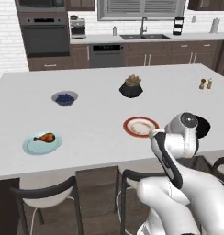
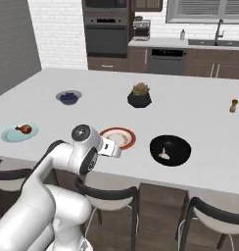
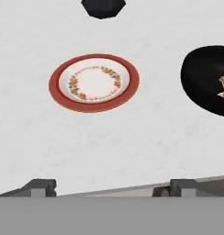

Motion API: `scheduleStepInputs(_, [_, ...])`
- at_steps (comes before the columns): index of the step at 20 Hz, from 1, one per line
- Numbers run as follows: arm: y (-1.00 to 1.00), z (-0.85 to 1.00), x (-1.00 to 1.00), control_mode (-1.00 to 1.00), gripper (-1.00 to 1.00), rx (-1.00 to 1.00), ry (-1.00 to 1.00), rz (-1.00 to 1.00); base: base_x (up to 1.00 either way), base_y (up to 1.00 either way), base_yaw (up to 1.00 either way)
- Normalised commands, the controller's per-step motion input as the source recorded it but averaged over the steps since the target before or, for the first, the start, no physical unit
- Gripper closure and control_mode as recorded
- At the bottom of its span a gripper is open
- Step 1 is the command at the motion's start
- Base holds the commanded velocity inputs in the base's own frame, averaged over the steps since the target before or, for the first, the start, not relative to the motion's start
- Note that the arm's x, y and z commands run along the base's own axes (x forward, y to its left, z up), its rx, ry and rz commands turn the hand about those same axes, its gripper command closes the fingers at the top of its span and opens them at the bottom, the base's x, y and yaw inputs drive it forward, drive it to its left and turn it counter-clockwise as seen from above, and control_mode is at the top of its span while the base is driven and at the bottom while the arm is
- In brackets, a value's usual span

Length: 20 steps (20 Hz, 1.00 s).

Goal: Pick the chicken drumstick and garlic from their plates and place them in the bowl. Then put the bowl in the fridge.

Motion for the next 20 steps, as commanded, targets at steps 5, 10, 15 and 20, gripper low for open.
scheduleStepInputs(5, [0.00, 0.00, 0.00, 1.00, -1.00, 0.00, 0.00, 0.00, -0.04, 1.00, 0.06])
scheduleStepInputs(10, [0.00, 0.00, 0.00, 1.00, -1.00, 0.00, 0.00, 0.00, 0.23, 1.00, 0.00])
scheduleStepInputs(15, [0.20, 0.00, 0.13, -1.00, -1.00, -0.01, 0.00, 0.00, 0.35, 0.80, 0.00])
scheduleStepInputs(20, [0.51, 0.00, 0.91, -1.00, -1.00, 0.00, 0.00, 0.00, 0.00, 0.00, 0.00])
